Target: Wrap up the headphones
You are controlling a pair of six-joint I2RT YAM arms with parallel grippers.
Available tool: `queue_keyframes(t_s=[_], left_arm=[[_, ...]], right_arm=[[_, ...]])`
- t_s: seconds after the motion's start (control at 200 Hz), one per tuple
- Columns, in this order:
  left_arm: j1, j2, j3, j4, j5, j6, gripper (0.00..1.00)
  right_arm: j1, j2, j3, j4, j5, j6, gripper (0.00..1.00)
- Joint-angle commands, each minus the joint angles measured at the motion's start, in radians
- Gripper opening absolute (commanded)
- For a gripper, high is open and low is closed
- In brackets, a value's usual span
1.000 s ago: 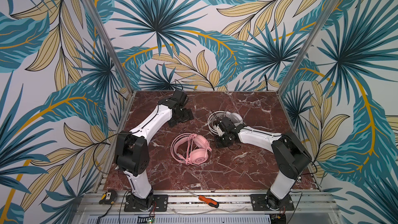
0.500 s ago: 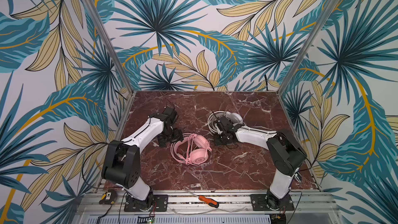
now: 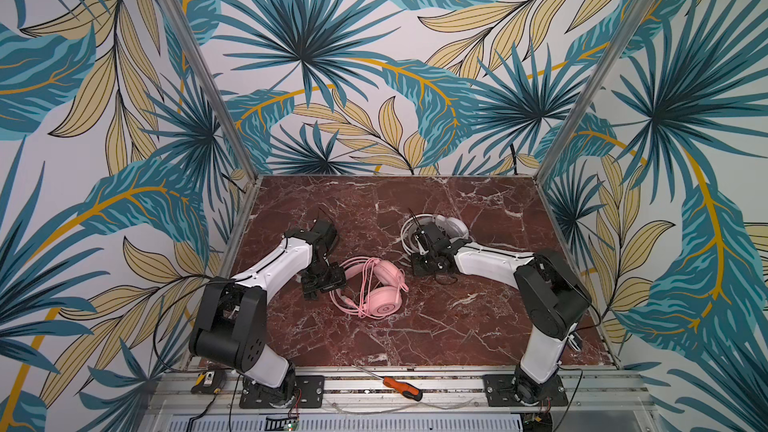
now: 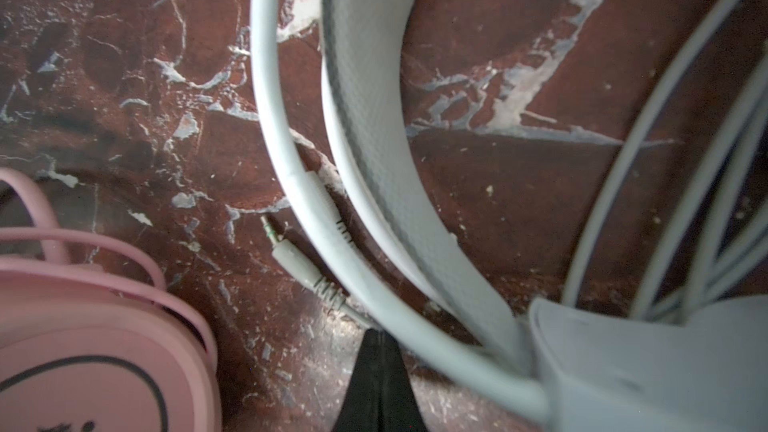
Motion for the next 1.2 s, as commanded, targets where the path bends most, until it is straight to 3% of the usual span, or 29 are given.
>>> queue_keyframes(t_s=[0.0,0.115,0.26,0.601,0.786,0.972,1.127,1.197], left_arm=[[0.007,0.009,-0.016,-0.008,0.007,0.023,0.75],[0.008,0.046,-0.016,-0.003,-0.029,0.027,0.73],[0.007,0.073,-0.016,0.027,-0.064,0.007,0.68],[0.030,0.126,-0.018,0.096,-0.122,-0.038,0.51],[0.072,0.141,-0.017,0.111,-0.150,-0.033,0.42],[0.119,0.176,0.014,0.142,-0.157,-0.007,0.25],[0.164,0.253,0.091,0.151,-0.167,0.047,0.20],[0.181,0.290,0.130,0.162,-0.169,0.061,0.20]], right_arm=[[0.003,-0.044,-0.008,0.013,-0.030,0.007,0.00],[0.003,-0.119,-0.041,0.035,-0.063,-0.010,0.05],[0.003,-0.246,-0.095,0.101,-0.016,-0.026,0.17],[-0.009,-0.595,-0.202,0.068,0.201,-0.106,0.71],[-0.044,-0.710,-0.205,-0.083,0.248,-0.125,0.91],[-0.123,-0.774,-0.231,-0.176,0.234,-0.117,1.00],[-0.235,-0.832,-0.279,-0.214,0.109,-0.108,1.00],[-0.265,-0.863,-0.303,-0.225,0.112,-0.112,1.00]])
